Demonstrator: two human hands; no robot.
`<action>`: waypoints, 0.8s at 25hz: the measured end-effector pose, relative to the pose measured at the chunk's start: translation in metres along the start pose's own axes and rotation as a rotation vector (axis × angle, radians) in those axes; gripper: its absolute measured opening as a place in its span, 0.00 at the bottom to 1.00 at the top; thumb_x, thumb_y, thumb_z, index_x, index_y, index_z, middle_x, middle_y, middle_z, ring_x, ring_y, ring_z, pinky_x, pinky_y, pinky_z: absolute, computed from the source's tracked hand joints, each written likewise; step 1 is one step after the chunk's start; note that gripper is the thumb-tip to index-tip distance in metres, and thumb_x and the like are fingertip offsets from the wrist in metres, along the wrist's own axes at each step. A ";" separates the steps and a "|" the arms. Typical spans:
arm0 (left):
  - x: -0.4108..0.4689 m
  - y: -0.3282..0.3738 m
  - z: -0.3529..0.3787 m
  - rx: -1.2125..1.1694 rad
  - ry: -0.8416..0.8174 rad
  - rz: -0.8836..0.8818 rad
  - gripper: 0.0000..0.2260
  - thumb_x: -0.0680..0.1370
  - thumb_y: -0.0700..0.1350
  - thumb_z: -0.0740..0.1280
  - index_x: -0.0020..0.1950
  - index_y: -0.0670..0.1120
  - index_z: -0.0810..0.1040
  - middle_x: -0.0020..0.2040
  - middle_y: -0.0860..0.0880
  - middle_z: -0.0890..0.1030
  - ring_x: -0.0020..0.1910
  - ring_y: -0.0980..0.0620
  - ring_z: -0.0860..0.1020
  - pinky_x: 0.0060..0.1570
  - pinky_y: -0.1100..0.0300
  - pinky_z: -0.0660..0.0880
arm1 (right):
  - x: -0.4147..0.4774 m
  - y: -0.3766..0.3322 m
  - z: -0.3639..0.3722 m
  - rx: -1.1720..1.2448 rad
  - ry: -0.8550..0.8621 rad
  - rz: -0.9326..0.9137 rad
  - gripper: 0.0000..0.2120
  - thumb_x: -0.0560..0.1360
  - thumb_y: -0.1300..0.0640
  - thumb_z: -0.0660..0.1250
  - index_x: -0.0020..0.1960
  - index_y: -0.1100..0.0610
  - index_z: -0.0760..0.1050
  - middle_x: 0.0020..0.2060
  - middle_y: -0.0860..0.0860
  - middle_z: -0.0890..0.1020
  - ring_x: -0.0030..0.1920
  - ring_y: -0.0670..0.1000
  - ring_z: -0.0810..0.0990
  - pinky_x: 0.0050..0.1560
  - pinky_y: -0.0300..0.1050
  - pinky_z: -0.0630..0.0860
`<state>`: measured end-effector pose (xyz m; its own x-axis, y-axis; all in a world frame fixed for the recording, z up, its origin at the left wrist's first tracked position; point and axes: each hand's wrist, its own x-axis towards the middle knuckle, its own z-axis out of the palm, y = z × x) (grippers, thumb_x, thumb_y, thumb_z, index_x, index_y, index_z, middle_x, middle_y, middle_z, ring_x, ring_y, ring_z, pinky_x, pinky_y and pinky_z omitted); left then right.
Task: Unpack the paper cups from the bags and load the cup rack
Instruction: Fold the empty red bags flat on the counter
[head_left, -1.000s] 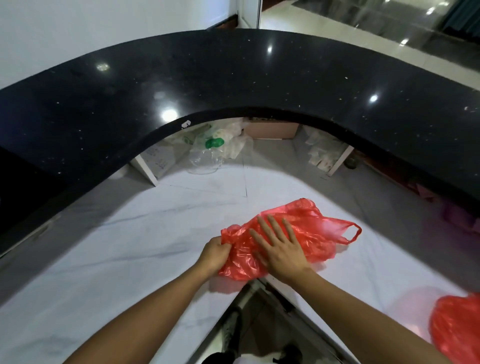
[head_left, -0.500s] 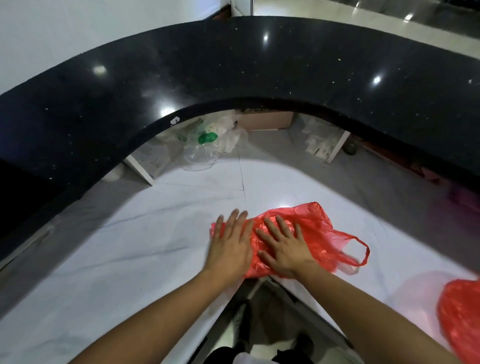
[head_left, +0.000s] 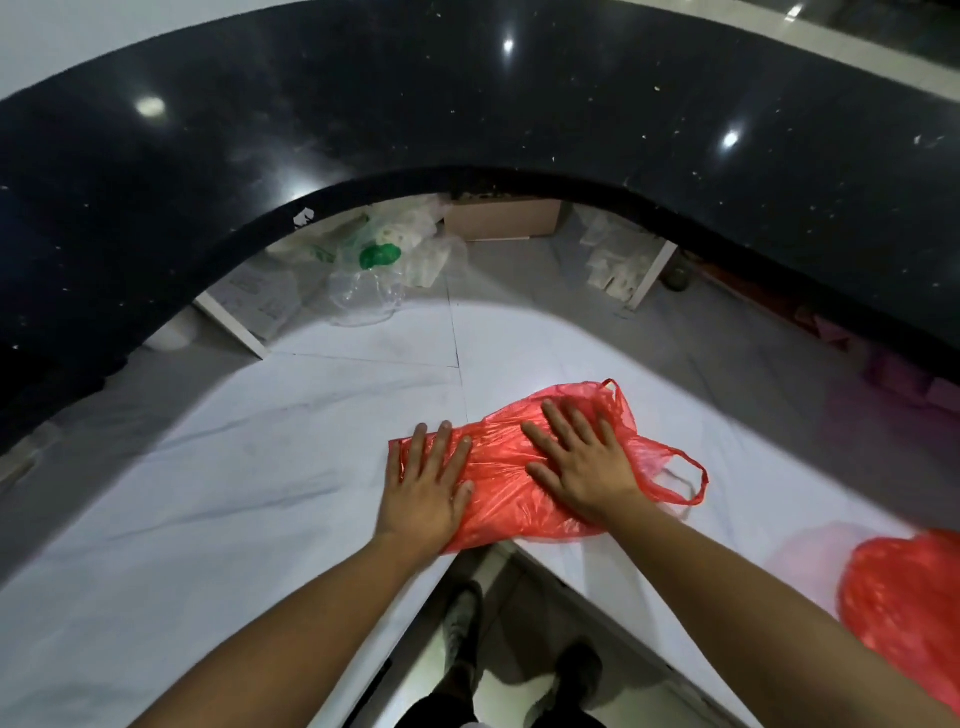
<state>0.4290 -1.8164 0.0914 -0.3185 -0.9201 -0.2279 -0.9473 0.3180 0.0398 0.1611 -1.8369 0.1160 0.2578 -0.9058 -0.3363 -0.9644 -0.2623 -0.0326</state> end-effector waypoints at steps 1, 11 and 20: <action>-0.001 0.000 0.000 -0.014 0.003 0.005 0.29 0.84 0.61 0.46 0.82 0.54 0.43 0.83 0.47 0.46 0.81 0.41 0.43 0.76 0.35 0.47 | -0.005 0.010 0.003 -0.008 0.019 0.040 0.30 0.80 0.31 0.36 0.79 0.37 0.35 0.80 0.48 0.38 0.80 0.55 0.37 0.76 0.61 0.33; 0.002 0.020 -0.012 -0.069 -0.065 0.029 0.30 0.81 0.67 0.47 0.82 0.58 0.51 0.81 0.41 0.56 0.78 0.36 0.54 0.75 0.37 0.53 | -0.025 0.051 0.001 -0.010 -0.004 0.204 0.26 0.85 0.45 0.44 0.81 0.47 0.46 0.81 0.54 0.49 0.81 0.56 0.43 0.74 0.60 0.28; -0.001 0.056 -0.033 -0.033 -0.065 0.313 0.28 0.82 0.63 0.47 0.78 0.52 0.64 0.66 0.46 0.75 0.62 0.44 0.71 0.65 0.45 0.66 | -0.112 0.027 0.035 0.142 0.016 -0.201 0.46 0.72 0.22 0.56 0.81 0.44 0.48 0.81 0.48 0.49 0.80 0.53 0.43 0.77 0.57 0.43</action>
<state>0.3753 -1.8053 0.1259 -0.5927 -0.7618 -0.2615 -0.8046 0.5748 0.1491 0.1039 -1.7309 0.1198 0.4447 -0.8457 -0.2951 -0.8922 -0.3892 -0.2293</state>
